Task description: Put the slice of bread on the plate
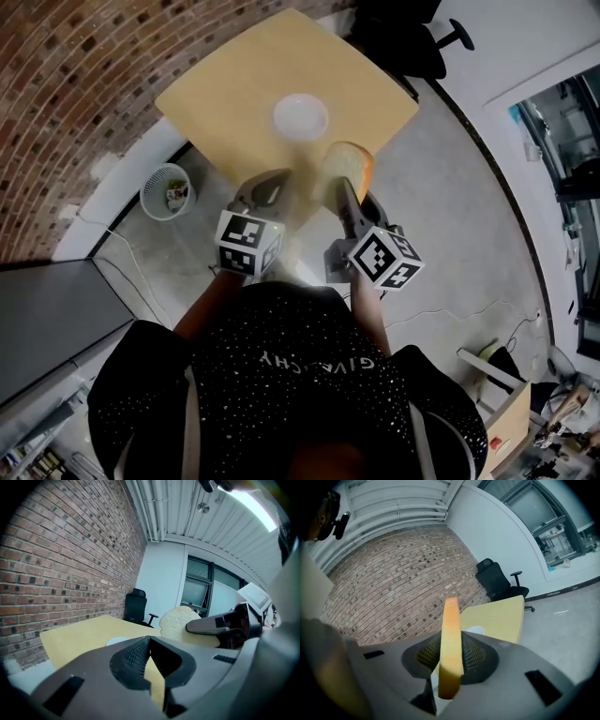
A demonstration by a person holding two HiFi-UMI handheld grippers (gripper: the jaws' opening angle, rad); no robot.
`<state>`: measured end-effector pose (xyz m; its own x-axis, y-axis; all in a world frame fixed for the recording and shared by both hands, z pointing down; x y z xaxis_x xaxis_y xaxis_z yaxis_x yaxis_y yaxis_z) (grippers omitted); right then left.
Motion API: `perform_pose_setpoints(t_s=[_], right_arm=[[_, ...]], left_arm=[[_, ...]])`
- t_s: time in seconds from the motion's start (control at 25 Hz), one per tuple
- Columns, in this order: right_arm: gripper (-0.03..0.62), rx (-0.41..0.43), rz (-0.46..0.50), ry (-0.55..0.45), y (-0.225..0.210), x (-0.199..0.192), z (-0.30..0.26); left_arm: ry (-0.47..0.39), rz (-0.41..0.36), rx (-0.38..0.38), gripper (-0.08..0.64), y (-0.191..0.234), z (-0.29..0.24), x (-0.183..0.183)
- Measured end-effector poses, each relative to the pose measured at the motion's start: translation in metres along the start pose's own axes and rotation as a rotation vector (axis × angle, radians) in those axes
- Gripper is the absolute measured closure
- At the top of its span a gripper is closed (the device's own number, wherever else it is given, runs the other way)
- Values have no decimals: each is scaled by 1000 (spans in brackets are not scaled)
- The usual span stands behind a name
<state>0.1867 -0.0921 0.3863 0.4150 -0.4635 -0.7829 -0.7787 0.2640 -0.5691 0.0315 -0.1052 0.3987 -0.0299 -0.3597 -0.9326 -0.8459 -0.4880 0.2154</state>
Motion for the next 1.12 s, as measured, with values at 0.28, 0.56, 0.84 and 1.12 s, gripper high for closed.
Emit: perform_pose_setpoints(t_s=[0.28,0.56,0.84,1.12], right_arm=[[499,32,-3,8,-18,27,-40],[499,15,-17,17,-37,31,-50],[499,-4,-34,24,-50,31,-56],[499,5,-26,66,-49,28,-82]], left_arm=[[-10,12,8,551,11,-47,21],[3,17,12,551,19,-69,17],[13,16,22,551,23,-74,14],[-24,16,71,551,48,-68,26]])
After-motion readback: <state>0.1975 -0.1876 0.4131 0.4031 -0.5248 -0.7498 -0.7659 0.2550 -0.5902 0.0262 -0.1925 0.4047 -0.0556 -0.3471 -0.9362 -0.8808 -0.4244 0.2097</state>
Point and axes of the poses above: the fingertips, and each gripper's own axes: z backward along the fingers, y to its left, x out of its top, the point moved 5 cm from there along z, backward along the fingers, and after that the axes turned 3 degrees about x, right-handed, at the moved point
